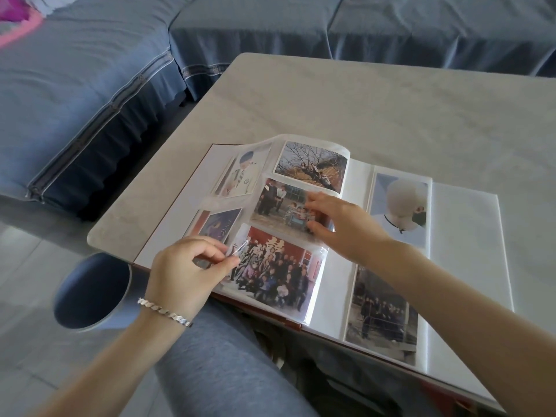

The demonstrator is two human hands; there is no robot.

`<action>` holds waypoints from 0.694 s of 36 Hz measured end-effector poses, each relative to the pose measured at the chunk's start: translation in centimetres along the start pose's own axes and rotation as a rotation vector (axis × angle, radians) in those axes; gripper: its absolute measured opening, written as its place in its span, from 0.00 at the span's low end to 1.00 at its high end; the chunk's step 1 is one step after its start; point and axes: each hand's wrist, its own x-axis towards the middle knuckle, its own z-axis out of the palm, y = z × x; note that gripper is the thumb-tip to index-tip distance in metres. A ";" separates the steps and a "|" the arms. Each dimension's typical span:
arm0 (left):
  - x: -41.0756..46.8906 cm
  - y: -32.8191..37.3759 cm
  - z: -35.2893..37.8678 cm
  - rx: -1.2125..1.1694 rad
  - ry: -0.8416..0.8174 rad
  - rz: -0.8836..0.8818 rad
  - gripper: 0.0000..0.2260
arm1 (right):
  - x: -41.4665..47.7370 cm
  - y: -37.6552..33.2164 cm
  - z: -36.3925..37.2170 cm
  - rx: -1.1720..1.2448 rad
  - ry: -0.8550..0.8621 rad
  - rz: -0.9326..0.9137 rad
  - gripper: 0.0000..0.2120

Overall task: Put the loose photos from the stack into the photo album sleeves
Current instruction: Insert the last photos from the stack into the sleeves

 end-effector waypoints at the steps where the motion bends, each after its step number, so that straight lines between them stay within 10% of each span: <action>1: -0.1 0.0 0.1 0.000 0.023 0.020 0.07 | 0.0 0.0 0.0 0.002 0.000 0.001 0.20; 16: -0.6 0.4 0.1 0.120 0.205 0.394 0.13 | 0.0 0.0 -0.1 0.013 0.024 -0.013 0.18; 25: -0.5 0.3 -0.2 0.093 0.086 0.178 0.11 | -0.1 0.0 -0.1 0.007 0.018 -0.021 0.19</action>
